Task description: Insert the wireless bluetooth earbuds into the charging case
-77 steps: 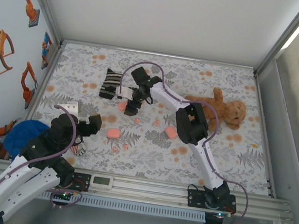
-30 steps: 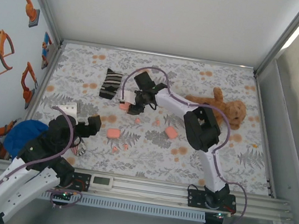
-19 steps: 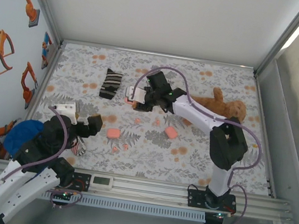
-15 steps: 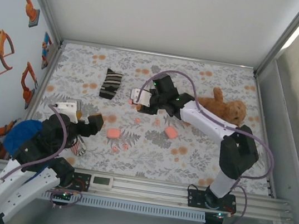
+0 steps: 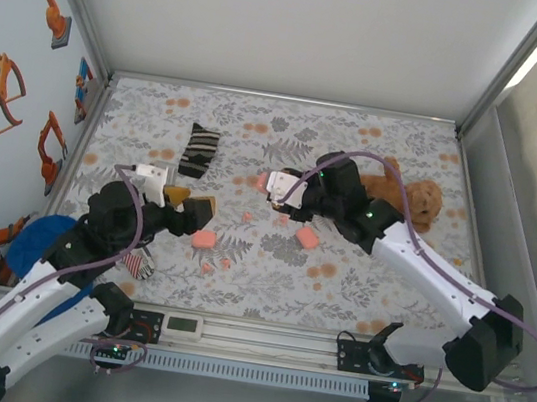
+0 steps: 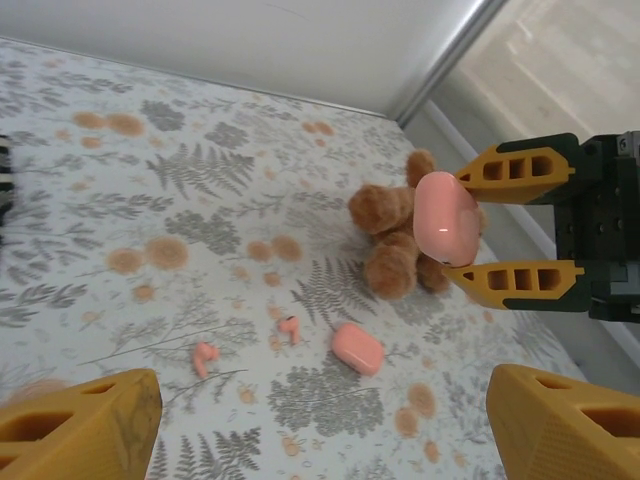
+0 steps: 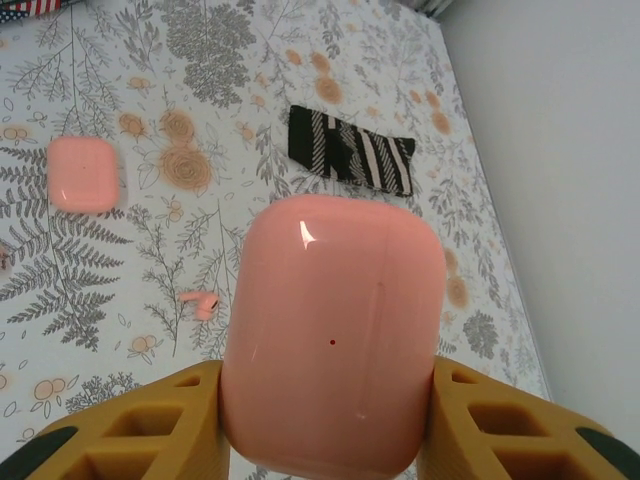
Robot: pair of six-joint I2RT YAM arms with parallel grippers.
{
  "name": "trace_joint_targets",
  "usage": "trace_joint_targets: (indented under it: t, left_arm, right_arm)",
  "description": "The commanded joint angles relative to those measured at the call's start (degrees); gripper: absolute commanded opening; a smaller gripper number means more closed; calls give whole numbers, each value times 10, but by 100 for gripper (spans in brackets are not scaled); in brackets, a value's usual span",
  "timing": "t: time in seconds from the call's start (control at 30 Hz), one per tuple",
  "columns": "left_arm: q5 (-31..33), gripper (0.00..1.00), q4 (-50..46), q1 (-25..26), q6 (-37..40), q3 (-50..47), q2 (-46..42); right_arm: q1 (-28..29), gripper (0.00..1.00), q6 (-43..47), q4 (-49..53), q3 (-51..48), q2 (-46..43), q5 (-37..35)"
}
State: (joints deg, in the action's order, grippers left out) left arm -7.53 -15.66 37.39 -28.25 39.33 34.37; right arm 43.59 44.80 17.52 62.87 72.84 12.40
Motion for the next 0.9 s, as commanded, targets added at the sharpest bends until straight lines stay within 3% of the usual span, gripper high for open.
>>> trace_joint_targets:
  t: [0.0, 0.33, 0.87]
  left_arm:
    - [-111, 83, 86, -3, -8, 26, 33]
    - [-243, 81, 160, 4, -54, 81, 174]
    - [-247, 77, 184, 66, -35, 119, 276]
  right_arm:
    - [4, 42, -13, 25, -12, -32, -2]
    - [18, 42, -24, 60, -24, -88, -1]
    - [35, 42, -30, 68, -22, -104, -10]
